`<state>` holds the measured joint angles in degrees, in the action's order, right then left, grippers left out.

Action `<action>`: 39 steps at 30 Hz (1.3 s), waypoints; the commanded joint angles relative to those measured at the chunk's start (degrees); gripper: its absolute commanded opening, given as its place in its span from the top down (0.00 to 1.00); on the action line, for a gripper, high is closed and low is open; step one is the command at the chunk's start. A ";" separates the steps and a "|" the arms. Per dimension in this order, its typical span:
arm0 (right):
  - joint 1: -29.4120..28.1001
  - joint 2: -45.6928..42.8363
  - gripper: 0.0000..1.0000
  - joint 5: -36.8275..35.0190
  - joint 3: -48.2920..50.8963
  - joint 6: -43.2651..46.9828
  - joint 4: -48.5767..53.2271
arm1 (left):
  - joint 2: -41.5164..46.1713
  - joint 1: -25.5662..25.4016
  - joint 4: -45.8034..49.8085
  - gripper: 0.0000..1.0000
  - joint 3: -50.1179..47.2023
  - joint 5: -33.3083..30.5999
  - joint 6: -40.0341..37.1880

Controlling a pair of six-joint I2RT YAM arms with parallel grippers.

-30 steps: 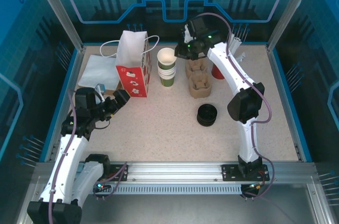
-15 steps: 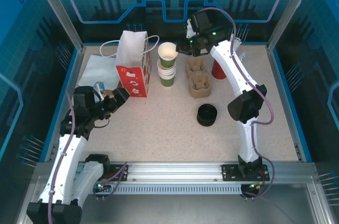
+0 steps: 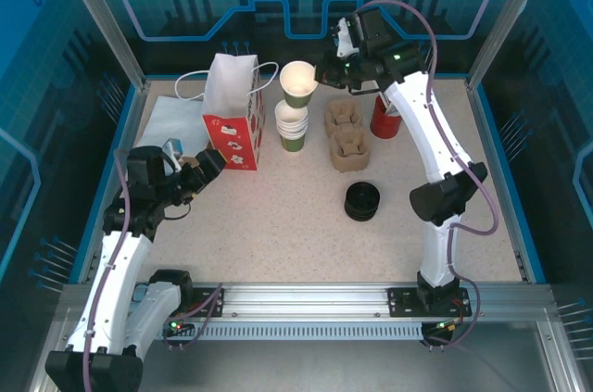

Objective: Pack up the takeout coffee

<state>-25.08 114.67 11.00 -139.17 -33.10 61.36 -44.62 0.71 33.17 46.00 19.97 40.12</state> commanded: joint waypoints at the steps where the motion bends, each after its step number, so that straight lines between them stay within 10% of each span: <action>1: 0.54 -4.73 0.94 1.36 0.60 1.78 3.19 | -0.16 0.35 1.00 0.01 2.23 0.16 -1.66; 20: -5.86 -33.95 0.95 7.56 50.63 -7.66 -8.13 | -1.74 0.34 1.11 0.01 3.57 -0.28 -2.61; 39: -12.09 -24.38 0.94 3.95 65.10 -5.43 -24.29 | -1.54 0.34 2.10 0.01 3.29 -0.26 -2.41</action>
<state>-36.12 88.99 15.84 -75.09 -40.05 40.25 -46.46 0.71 34.22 47.55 19.79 38.85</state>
